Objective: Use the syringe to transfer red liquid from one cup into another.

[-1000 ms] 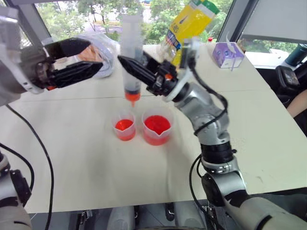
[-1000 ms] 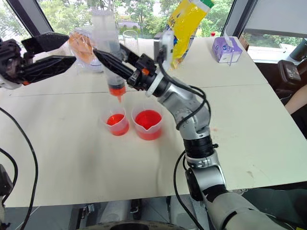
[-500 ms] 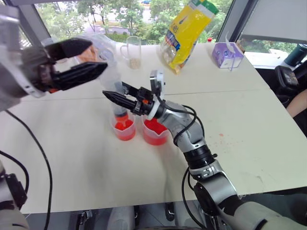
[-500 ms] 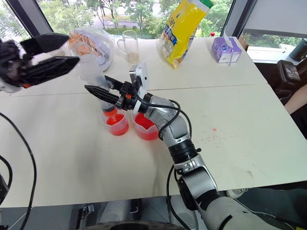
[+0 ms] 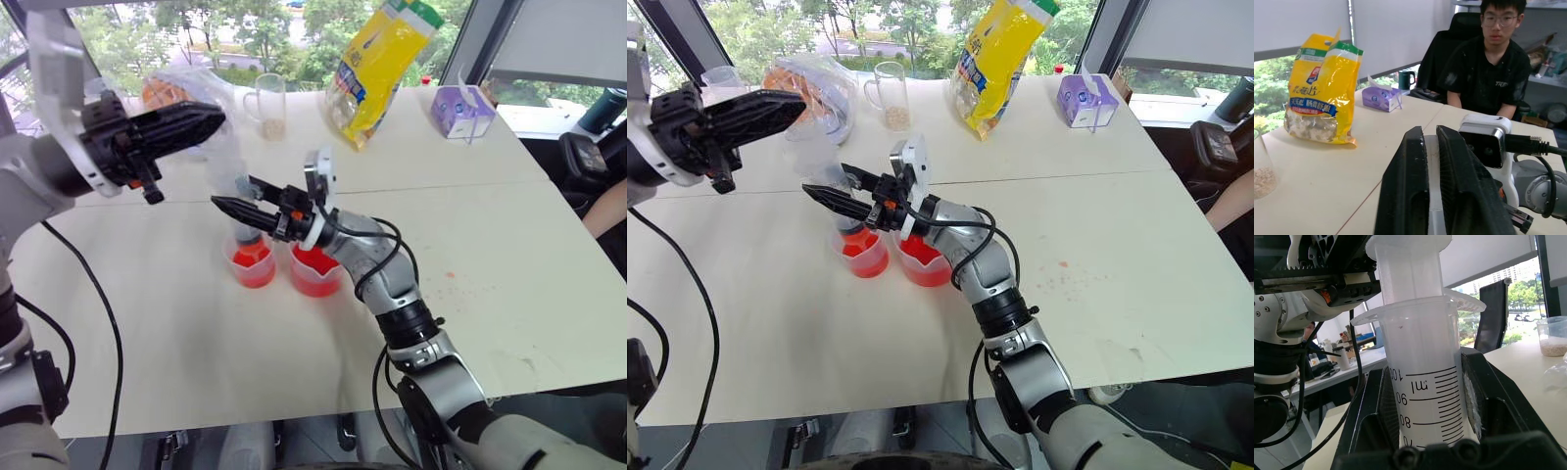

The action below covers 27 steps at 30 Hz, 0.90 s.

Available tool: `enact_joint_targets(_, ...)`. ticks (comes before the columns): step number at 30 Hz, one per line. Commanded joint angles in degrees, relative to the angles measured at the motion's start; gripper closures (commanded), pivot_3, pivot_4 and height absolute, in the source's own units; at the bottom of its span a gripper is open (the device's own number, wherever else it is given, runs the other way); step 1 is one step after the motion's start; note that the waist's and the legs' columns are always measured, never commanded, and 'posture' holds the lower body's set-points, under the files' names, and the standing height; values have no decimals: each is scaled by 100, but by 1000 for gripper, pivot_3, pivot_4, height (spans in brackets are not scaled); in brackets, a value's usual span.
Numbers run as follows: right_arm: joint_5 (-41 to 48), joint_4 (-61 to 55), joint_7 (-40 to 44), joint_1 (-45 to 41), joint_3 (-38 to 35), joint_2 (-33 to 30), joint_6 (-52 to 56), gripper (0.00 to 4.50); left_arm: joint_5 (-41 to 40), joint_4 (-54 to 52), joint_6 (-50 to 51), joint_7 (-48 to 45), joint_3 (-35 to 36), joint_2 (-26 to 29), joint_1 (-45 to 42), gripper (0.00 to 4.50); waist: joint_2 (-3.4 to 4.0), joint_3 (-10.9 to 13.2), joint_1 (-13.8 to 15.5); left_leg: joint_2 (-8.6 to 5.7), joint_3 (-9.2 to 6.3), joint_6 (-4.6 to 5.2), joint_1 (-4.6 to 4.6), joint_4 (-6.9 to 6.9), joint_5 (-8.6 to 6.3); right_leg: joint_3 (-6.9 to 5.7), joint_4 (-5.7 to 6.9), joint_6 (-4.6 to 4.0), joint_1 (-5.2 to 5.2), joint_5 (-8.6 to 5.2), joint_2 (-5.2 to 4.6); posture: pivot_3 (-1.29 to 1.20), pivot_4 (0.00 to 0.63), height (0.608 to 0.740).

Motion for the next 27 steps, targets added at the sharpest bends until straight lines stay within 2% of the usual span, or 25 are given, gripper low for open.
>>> enact_joint_targets(1,27,-215,10,-140,-66,64,-135,3117,171,-255,-194,-202,-104,94,131,4424,0,0,0,0,0,0,0,0,0,0,0,0,0,0,0,0,150,740)
enact_joint_targets(17,193,-92,-199,-859,-555,45,-160,3117,486,-511,-608,-398,-314,85,929,4424,1,0,1,1,0,0,-1,-1,0,0,-2,-1,-1,0,-2,0,150,740)
enact_joint_targets(27,329,-294,-227,-999,-658,2,37,3117,614,-537,-785,-453,-467,139,1086,4424,1,1,1,1,0,1,-1,-1,0,-1,-2,-1,-1,0,-3,0,150,740)
